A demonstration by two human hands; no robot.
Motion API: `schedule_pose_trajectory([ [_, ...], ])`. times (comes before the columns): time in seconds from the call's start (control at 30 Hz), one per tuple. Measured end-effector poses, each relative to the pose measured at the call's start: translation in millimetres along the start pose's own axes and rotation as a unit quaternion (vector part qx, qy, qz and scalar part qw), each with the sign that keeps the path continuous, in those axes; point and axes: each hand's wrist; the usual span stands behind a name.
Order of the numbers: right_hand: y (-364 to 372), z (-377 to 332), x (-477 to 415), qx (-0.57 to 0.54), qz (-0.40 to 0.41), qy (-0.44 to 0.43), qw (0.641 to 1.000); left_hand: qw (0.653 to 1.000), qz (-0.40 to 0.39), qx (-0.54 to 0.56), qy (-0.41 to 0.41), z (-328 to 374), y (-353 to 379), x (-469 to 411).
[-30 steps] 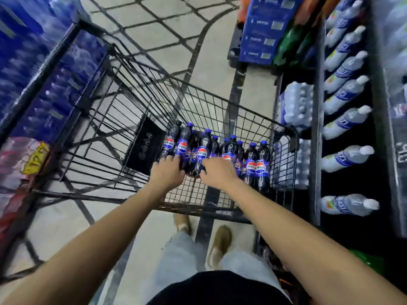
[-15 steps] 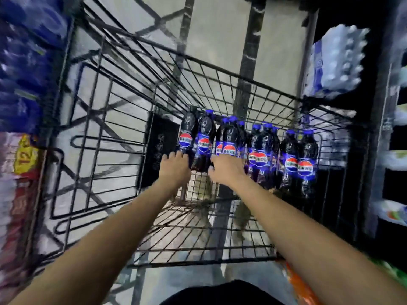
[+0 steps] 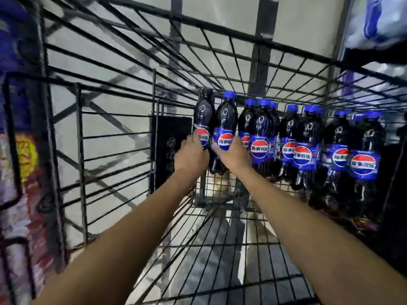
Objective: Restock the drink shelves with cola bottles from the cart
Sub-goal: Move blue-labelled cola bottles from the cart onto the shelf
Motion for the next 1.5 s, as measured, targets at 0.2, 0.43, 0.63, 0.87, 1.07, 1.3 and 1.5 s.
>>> schedule_pose_trajectory([
  [0.2, 10, -4, -15, -0.064, 0.009, 0.043, 0.997, 0.999, 0.019, 0.025, -0.024, 4, 9, -14],
  [0.43, -8, 14, -8, -0.056, -0.021, 0.027, 0.998, 0.998, 0.043, -0.023, -0.049, 4, 17, -26],
  [0.63, -28, 30, 9, -0.133, -0.012, 0.008, 0.991, 0.997, 0.062, -0.017, -0.037, 16, 37, -12],
  [0.87, -46, 52, 22, -0.155, -0.017, -0.003, 0.988, 0.994, 0.058, 0.083, -0.045, 22, 36, -22],
  [1.07, -52, 65, 30, -0.185, -0.014, 0.015, 0.982, 0.992, 0.006, 0.103, -0.076, 26, 32, -50],
  [1.3, -58, 81, 42, -0.197, -0.009, 0.017, 0.980, 0.969, -0.010, 0.242, -0.055, 14, 40, -50],
  [1.5, -57, 88, 62, -0.235, 0.007, 0.025, 0.972, 0.941, -0.047, 0.336, -0.005, 21, 36, -14],
])
Point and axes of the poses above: each hand's wrist, its own x-axis away from the middle knuckle, its own y-axis out of the palm, z = x × y
